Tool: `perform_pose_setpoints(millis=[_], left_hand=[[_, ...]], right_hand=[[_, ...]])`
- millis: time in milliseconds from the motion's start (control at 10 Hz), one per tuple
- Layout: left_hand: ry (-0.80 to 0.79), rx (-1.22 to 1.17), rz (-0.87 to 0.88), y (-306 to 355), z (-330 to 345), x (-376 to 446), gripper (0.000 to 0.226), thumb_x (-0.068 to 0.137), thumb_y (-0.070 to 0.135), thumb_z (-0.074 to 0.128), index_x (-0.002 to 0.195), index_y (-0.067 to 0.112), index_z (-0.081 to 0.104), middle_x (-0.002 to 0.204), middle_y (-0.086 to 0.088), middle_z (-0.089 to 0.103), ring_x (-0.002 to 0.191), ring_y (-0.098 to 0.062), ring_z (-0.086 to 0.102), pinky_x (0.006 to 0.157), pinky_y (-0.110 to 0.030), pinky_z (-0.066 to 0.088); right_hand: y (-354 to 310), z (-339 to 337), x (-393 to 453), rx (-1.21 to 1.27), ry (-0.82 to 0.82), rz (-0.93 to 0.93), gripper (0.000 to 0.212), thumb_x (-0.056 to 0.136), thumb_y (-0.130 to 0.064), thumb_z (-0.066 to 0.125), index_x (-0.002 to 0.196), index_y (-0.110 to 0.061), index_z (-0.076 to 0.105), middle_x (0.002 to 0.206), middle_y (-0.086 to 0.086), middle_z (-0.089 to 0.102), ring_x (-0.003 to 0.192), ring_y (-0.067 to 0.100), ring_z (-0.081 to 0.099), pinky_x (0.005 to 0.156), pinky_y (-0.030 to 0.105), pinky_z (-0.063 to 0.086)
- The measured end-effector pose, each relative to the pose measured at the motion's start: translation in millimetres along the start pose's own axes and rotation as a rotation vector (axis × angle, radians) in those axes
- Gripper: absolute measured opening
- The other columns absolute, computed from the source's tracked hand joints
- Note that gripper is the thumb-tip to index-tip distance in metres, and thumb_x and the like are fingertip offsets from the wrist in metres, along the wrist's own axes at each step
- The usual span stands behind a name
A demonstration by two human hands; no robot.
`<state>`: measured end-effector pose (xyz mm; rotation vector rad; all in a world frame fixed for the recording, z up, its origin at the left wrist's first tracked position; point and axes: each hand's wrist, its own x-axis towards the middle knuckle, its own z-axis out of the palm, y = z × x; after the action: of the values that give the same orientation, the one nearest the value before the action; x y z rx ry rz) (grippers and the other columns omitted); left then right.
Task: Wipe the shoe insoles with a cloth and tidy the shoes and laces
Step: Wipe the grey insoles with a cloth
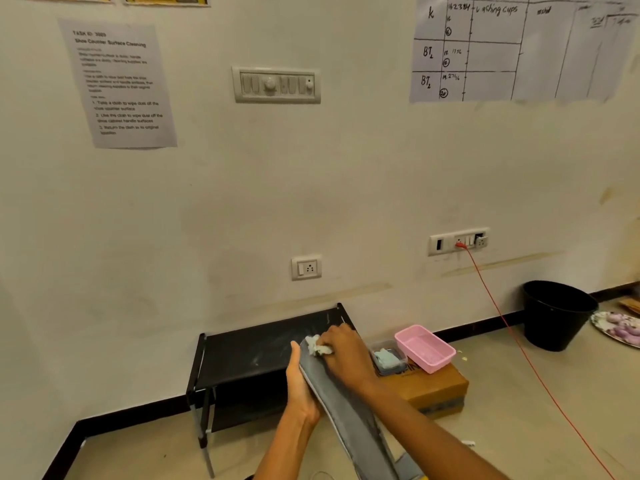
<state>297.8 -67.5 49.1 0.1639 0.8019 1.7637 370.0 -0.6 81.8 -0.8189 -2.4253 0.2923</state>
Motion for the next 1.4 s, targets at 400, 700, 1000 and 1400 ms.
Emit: perform_pose_setpoints(millis=[400,700,1000,1400], left_hand=[[-0.056,-0.044,-0.024,3,9,6,0.066,0.088,0.063,0.04,0.113,0.008,0.064,0.107,-0.02,0.065,0.101,-0.034,0.059,0.097,-0.047,0.044],[-0.039,-0.174,0.054,5,-22,14,0.053,0.089,0.06,0.042,0.108,0.013,0.058,0.093,-0.019,0.066,0.089,-0.036,0.068,0.083,-0.051,0.054],[-0.015,0.013,0.015,6,3,7,0.062,0.091,0.062,0.033,0.106,0.011,0.065,0.083,-0.016,0.071,0.083,-0.03,0.063,0.071,-0.042,0.05],[-0.074,-0.016,0.013,11,9,10,0.067,0.09,0.063,0.033,0.114,0.007,0.061,0.095,-0.019,0.069,0.088,-0.031,0.061,0.077,-0.043,0.049]], right_hand=[[-1,3,7,0.174,-0.021,0.068,0.024,0.091,-0.009,0.048,0.103,-0.01,0.069,0.103,0.012,0.061,0.096,0.024,0.056,0.082,0.026,0.044],[0,2,-33,0.254,-0.213,-0.361,0.023,0.088,-0.013,0.056,0.106,-0.01,0.07,0.107,0.0,0.068,0.103,0.022,0.058,0.102,0.025,0.039],[-8,-5,-10,0.121,-0.055,0.041,0.032,0.094,-0.008,0.044,0.117,-0.015,0.064,0.11,0.009,0.062,0.103,0.023,0.055,0.087,0.025,0.04],[12,-18,10,0.219,-0.053,0.096,0.023,0.094,-0.018,0.051,0.109,-0.014,0.068,0.098,0.012,0.059,0.093,0.027,0.057,0.078,0.029,0.042]])
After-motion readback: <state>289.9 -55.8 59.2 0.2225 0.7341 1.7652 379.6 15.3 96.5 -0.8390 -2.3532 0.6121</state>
